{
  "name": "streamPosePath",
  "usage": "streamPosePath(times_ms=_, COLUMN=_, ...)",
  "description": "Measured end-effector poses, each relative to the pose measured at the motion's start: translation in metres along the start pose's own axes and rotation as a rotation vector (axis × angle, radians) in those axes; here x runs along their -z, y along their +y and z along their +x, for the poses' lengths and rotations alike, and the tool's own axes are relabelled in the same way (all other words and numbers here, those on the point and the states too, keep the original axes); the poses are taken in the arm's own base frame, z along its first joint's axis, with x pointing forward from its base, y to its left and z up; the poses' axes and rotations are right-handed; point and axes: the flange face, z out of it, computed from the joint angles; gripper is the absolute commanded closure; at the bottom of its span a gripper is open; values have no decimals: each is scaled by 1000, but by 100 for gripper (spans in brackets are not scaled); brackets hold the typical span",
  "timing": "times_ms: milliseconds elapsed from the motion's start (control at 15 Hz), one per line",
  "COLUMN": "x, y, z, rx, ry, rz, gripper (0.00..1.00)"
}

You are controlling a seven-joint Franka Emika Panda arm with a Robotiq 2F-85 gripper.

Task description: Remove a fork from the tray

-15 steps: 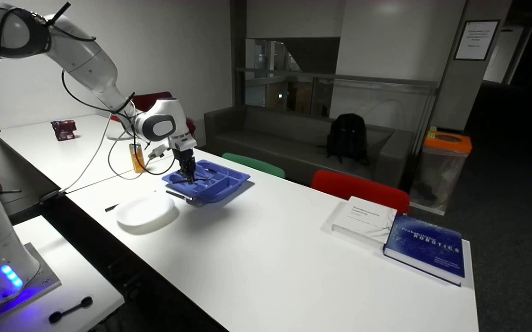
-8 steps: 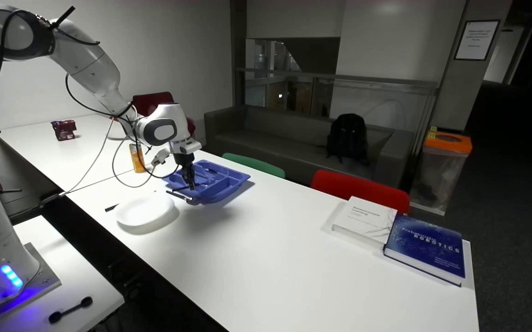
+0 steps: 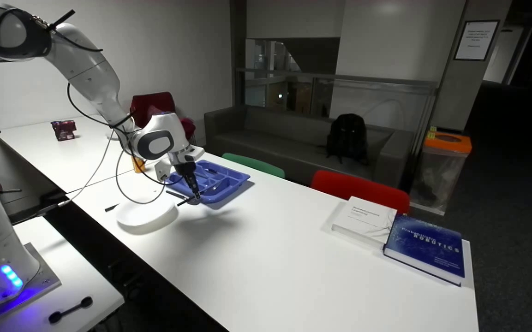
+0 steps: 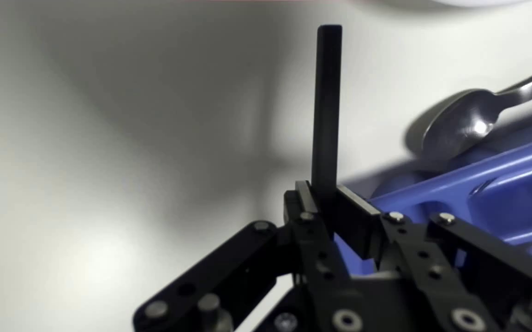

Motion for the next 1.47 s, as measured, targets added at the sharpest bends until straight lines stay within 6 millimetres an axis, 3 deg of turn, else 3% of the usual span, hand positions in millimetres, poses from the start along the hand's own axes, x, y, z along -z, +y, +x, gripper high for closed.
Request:
streamPosePath(times_ms=67, x=-2, y=4, z=-3, rx=21, ry=7, rz=1, gripper=85)
streamPosePath(times_ms=467, x=-4, y=3, z=-6, rx=23, ry=1, rz=2, gripper=85)
streamPosePath(times_ms=533, x=-4, y=3, z=-6, rx=23, ry=1, rz=2, gripper=96)
streamPosePath(times_ms=867, x=-7, y=6, z=-10, rx=41, ry=-2, rz=-15, gripper=96)
streamPosePath(times_ms=1467, x=-29, y=10, z=-61, rx=215, ry=-98, rz=-20, gripper=96)
